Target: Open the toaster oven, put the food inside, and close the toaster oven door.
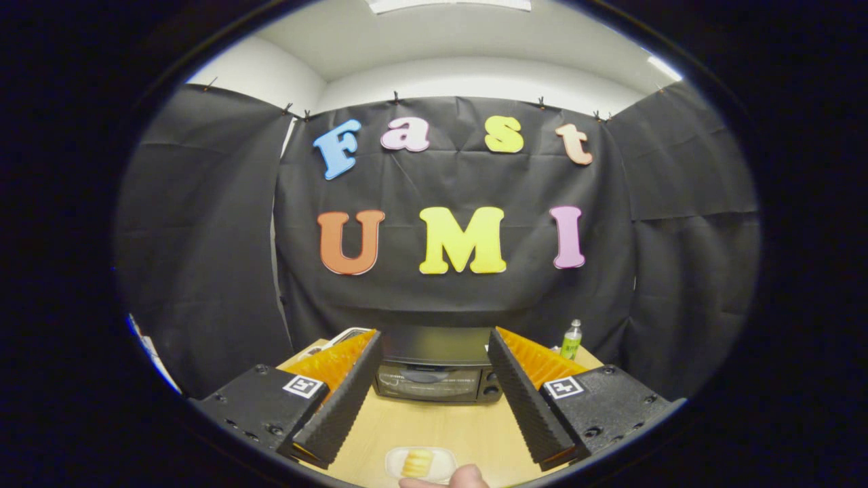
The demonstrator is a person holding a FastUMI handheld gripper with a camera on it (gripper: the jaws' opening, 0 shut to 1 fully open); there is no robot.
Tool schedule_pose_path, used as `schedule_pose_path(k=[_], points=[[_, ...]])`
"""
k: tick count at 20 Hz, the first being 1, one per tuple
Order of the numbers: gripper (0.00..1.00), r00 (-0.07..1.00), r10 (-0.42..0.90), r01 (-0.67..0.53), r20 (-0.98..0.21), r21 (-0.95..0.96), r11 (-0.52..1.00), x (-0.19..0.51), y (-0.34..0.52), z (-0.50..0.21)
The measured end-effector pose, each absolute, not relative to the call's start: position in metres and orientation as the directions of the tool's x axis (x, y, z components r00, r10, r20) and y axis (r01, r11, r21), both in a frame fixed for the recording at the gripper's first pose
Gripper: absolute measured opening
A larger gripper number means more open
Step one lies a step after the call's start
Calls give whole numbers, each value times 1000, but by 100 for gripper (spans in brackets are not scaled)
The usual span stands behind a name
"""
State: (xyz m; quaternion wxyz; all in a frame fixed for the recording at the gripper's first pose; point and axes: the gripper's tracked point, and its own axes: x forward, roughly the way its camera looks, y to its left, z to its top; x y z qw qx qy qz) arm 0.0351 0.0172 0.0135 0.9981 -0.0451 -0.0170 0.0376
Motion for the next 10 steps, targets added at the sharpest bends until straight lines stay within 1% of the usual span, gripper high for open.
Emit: schedule_pose_path(k=[5,10], points=[[100,997,48,-42,65,-89,995,82,9,15],[100,998,66,-66,-6,-54,996,160,24,-29]])
